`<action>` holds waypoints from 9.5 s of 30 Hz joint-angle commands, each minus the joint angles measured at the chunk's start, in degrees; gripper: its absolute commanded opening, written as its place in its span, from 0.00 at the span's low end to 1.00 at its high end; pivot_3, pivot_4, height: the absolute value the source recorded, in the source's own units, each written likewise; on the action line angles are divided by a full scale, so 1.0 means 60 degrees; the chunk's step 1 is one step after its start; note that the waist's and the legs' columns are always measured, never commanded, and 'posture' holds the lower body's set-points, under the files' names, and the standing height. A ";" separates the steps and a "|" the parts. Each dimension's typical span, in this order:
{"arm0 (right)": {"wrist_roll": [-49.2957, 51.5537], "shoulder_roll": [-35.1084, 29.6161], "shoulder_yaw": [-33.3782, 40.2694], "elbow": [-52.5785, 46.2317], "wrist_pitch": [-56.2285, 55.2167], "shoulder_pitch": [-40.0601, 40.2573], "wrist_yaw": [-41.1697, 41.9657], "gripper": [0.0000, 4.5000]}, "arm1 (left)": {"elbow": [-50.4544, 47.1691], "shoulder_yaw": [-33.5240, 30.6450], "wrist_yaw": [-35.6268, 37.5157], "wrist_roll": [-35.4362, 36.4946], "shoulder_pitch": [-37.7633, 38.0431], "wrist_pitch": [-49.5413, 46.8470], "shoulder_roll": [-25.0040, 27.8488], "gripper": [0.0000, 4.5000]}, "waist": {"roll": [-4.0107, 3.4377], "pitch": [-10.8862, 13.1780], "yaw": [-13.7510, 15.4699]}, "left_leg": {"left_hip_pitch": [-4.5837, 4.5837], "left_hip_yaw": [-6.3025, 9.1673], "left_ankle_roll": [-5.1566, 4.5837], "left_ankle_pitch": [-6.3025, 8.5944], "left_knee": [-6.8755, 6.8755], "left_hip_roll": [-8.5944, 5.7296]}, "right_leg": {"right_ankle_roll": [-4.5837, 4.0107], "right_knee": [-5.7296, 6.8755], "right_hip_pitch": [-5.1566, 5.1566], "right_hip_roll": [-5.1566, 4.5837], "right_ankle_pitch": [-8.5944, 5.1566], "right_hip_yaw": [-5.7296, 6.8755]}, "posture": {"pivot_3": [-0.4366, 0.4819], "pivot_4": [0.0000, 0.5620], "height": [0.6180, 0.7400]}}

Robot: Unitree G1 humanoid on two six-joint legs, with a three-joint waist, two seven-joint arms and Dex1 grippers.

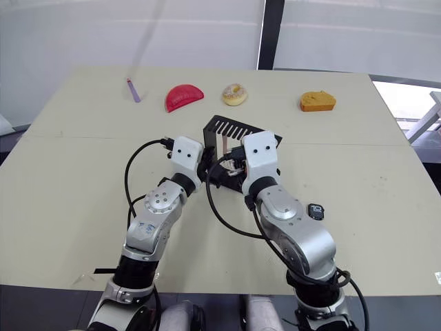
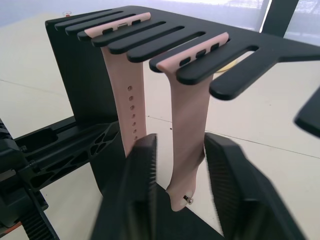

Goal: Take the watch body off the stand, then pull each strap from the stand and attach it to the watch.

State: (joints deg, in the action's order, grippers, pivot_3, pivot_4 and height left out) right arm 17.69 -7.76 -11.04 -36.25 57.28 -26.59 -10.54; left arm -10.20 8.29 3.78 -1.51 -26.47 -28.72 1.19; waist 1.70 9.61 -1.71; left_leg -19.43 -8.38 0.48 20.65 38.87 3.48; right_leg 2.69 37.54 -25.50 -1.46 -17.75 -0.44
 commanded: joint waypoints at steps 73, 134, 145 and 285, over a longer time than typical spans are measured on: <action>0.8693 -0.4283 0.2961 0.1000 0.1048 -0.0042 0.7960 0.00 | -0.1340 -0.2449 0.7811 0.9928 -0.0478 -0.5126 0.3899 0.71 | -0.0007 0.0010 -0.0053 | -0.0012 0.0019 -0.0014 0.0017 0.0001 0.0006 | -0.0001 -0.0024 0.0007 -0.0001 -0.0001 0.0011 | 0.48 0.27 0.98; 0.8990 -0.4510 0.2720 0.1258 0.0979 -0.0253 0.7368 0.00 | -0.0631 -0.1891 0.7529 1.0288 -0.1112 -0.4709 0.3660 0.31 | -0.0007 0.0011 -0.0010 | -0.0018 0.0023 -0.0008 0.0013 0.0001 0.0008 | -0.0002 -0.0030 0.0004 -0.0002 -0.0002 0.0012 | 0.48 0.27 0.98; 0.9033 -0.4550 0.2720 0.1270 0.0974 -0.0253 0.7374 0.00 | -0.0607 -0.1907 0.7498 1.0358 -0.1122 -0.4676 0.3580 0.31 | -0.0007 0.0011 -0.0010 | -0.0019 0.0023 -0.0008 0.0013 0.0001 0.0008 | -0.0002 -0.0030 0.0004 -0.0002 -0.0002 0.0011 | 0.48 0.27 0.98; 0.5670 -0.3889 0.6270 -0.1194 0.2967 0.4009 0.4642 0.33 | -0.0125 -0.0395 1.1286 0.5308 -0.0699 0.0957 0.5950 0.00 | -0.0016 0.0010 -0.0084 | 0.0033 0.0010 0.0015 -0.0022 -0.0109 -0.0018 | -0.0006 -0.0039 0.0010 0.0009 -0.0008 -0.0019 | 0.48 0.27 0.98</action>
State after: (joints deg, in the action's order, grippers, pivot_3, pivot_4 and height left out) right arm 43.97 -29.60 24.46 -43.79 70.87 -0.85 12.48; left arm -10.50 6.67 70.47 32.57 -30.62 -27.69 36.61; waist 1.60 9.67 -2.22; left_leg -19.22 -8.31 0.56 20.52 38.23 3.38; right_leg 2.66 37.31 -25.43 -1.40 -17.80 -0.55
